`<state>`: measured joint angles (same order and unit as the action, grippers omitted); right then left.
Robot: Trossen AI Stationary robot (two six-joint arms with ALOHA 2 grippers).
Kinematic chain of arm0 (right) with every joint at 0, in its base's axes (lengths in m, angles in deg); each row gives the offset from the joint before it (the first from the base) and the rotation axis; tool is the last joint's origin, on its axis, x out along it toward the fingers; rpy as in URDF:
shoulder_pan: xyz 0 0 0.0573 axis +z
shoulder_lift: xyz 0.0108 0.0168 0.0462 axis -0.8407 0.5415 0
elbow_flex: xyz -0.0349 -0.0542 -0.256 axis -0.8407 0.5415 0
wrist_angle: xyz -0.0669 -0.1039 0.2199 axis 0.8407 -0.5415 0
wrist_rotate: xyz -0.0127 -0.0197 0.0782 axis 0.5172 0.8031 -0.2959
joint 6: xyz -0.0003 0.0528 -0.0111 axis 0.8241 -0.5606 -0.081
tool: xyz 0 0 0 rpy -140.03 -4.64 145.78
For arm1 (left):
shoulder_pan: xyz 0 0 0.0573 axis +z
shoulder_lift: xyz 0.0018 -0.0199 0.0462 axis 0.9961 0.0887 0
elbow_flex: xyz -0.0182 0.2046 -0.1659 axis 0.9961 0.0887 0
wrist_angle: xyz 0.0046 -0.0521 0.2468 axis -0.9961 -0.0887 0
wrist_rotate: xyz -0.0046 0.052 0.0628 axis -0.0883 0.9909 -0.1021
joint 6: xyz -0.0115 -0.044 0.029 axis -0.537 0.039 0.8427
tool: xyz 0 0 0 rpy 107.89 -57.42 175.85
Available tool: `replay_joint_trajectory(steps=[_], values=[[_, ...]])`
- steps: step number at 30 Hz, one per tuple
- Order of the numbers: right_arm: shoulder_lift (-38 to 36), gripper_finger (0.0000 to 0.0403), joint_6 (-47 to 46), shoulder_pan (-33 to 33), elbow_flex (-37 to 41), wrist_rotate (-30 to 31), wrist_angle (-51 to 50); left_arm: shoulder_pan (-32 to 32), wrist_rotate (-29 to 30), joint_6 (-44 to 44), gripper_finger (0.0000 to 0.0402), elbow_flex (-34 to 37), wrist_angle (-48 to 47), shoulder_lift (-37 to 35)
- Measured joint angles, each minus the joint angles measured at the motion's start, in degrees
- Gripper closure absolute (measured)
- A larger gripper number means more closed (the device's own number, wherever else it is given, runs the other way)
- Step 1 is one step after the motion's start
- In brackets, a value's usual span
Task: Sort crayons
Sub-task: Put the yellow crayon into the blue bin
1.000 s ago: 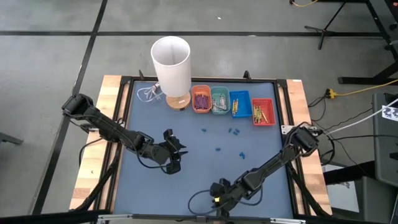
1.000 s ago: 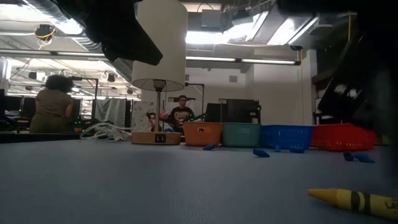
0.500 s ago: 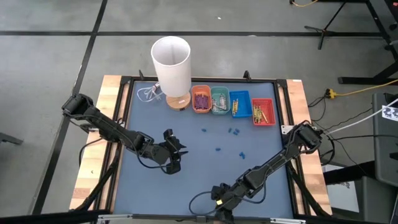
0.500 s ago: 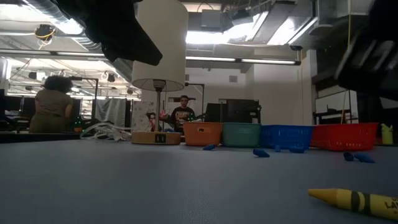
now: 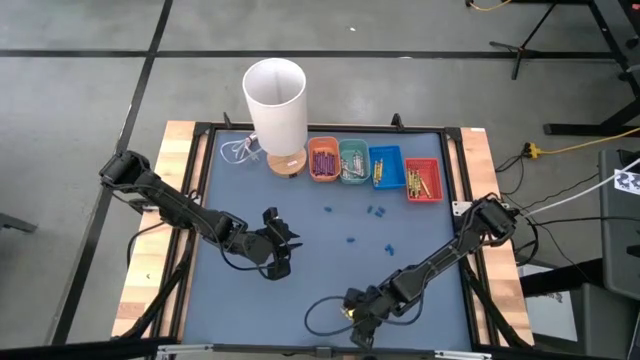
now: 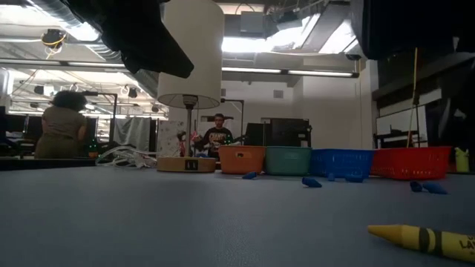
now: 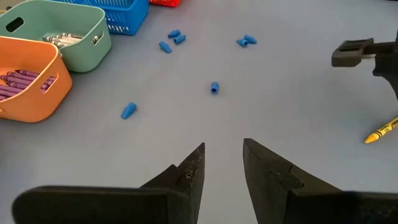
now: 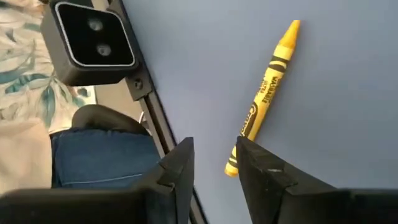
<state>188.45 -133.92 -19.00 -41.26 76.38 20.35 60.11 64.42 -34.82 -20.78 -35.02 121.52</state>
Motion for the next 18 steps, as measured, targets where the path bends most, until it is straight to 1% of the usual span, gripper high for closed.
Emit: replay_joint_trajectory(steps=[3,6,11,14,18], values=[[0.0,0.0284,-1.7,0.0,-0.5,1.2,-1.4,0.0,0.0,0.0,0.0308,0.0,0.0,0.0],[0.0,0.0284,-1.9,0.1,-3.6,3.5,-6.7,0.0,0.0,0.0,0.0308,0.0,0.0,0.0],[0.0,0.0284,-0.1,0.2,-11.8,13.3,-22.1,0.0,0.0,0.0,0.0308,0.0,0.0,0.0],[0.0,0.0284,1.0,0.6,-13.9,19.2,-24.3,0.0,0.0,0.0,0.0308,0.0,0.0,0.0],[0.8,0.0284,0.9,1.6,-14.2,22.3,-24.2,0.0,0.0,0.0,0.0308,0.0,0.0,0.0]])
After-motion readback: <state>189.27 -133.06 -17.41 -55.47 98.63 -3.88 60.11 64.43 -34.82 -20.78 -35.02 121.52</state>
